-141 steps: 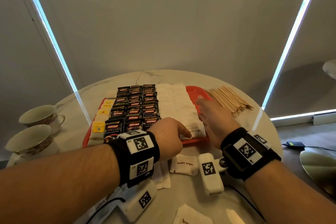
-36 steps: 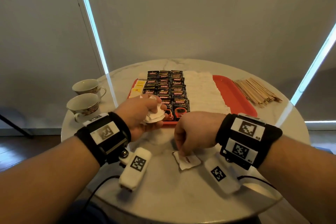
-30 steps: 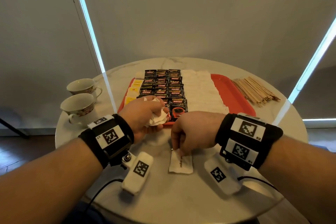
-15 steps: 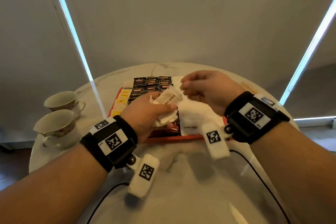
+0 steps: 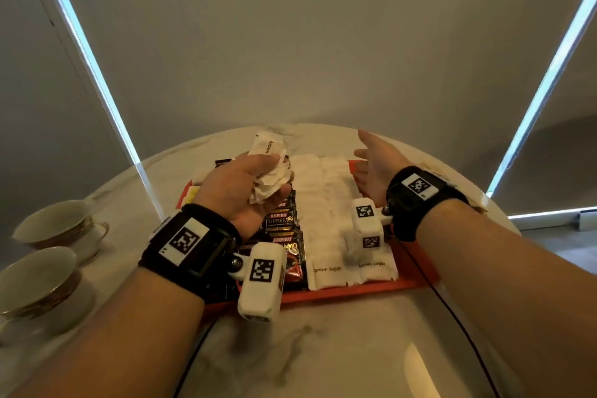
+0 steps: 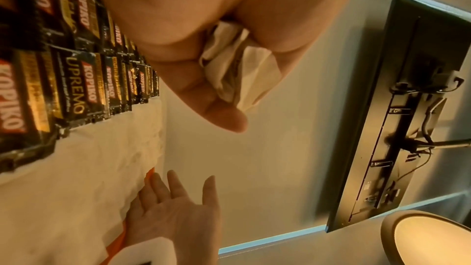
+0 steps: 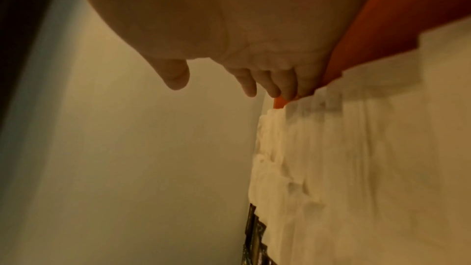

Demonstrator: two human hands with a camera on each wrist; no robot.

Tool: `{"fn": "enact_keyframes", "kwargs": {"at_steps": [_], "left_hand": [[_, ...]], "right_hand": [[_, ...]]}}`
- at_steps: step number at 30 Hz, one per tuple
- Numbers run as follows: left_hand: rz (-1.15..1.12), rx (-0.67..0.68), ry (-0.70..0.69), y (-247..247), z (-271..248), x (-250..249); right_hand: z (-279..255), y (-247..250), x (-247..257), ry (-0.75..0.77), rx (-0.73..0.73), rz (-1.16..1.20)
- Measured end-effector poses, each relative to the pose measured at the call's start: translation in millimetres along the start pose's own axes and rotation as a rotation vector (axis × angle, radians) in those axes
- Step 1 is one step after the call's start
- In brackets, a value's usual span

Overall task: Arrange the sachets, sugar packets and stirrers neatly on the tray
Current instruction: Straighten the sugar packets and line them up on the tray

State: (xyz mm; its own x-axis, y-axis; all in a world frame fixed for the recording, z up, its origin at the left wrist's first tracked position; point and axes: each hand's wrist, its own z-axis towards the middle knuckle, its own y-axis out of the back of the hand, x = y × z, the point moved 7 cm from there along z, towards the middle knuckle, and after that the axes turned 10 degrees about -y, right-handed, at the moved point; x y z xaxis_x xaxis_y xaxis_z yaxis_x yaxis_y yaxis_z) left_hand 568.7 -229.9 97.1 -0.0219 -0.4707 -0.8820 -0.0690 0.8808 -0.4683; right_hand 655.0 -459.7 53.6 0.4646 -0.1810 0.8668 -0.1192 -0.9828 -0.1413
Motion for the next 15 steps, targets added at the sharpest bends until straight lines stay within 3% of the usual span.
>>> {"fn": "enact_keyframes", "kwargs": {"at_steps": [15], "left_hand": [[0.053, 0.074, -0.027, 11.7, -2.7, 9.8]], "right_hand": [[33.2, -12.3, 27.9, 0.093, -0.002, -0.110]]}}
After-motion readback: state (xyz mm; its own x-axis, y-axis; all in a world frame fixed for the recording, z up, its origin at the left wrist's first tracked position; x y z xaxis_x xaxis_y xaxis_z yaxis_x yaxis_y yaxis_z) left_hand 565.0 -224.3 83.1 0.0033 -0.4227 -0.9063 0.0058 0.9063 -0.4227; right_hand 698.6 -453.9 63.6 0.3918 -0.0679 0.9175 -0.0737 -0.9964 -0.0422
